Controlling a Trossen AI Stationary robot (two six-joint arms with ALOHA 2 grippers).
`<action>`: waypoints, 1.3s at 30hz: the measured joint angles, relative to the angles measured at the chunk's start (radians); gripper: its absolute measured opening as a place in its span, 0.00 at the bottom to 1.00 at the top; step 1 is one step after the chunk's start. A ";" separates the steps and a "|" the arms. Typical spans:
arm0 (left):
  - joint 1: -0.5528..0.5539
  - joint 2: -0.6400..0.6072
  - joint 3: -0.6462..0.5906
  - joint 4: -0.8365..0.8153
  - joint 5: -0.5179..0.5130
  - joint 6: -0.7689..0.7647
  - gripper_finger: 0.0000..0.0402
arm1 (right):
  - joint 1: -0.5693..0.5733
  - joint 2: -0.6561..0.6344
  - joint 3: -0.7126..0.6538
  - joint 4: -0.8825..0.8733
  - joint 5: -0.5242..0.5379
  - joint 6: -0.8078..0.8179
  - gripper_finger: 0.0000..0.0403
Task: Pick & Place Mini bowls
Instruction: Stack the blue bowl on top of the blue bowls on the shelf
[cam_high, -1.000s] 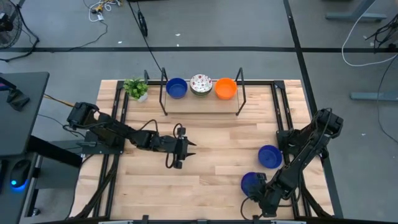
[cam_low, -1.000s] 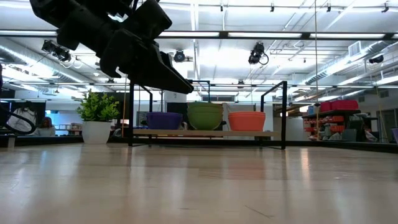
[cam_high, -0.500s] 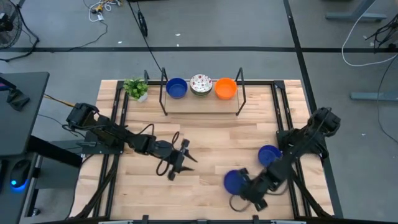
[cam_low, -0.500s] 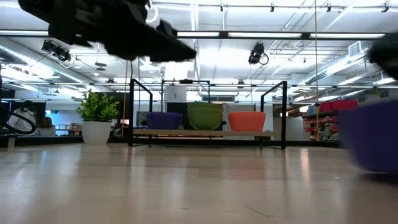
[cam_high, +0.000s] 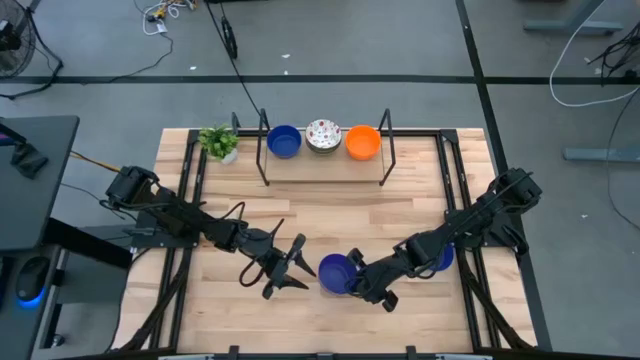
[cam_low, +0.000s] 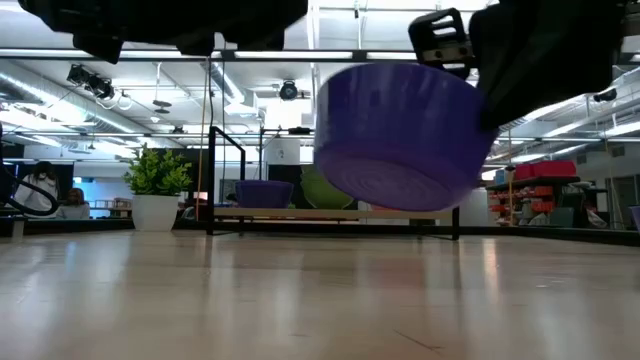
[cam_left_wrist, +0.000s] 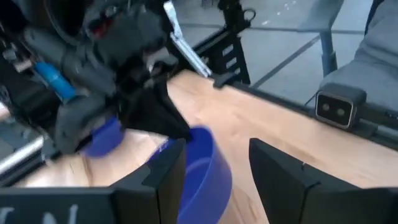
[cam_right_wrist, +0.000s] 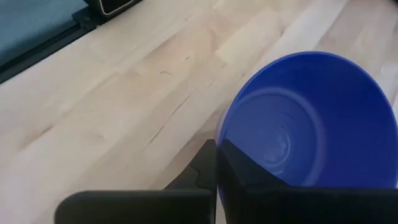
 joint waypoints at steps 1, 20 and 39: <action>0.000 0.000 0.000 -0.013 -0.008 -0.014 0.46 | -0.004 0.000 0.000 0.006 -0.012 -0.021 0.01; 0.053 0.141 0.281 -0.510 -0.030 -0.115 0.58 | -0.073 0.000 -0.001 0.033 -0.031 -0.074 0.01; 0.066 0.186 0.379 -0.621 -0.067 -0.098 0.42 | -0.109 0.001 -0.002 -0.026 0.007 0.006 0.01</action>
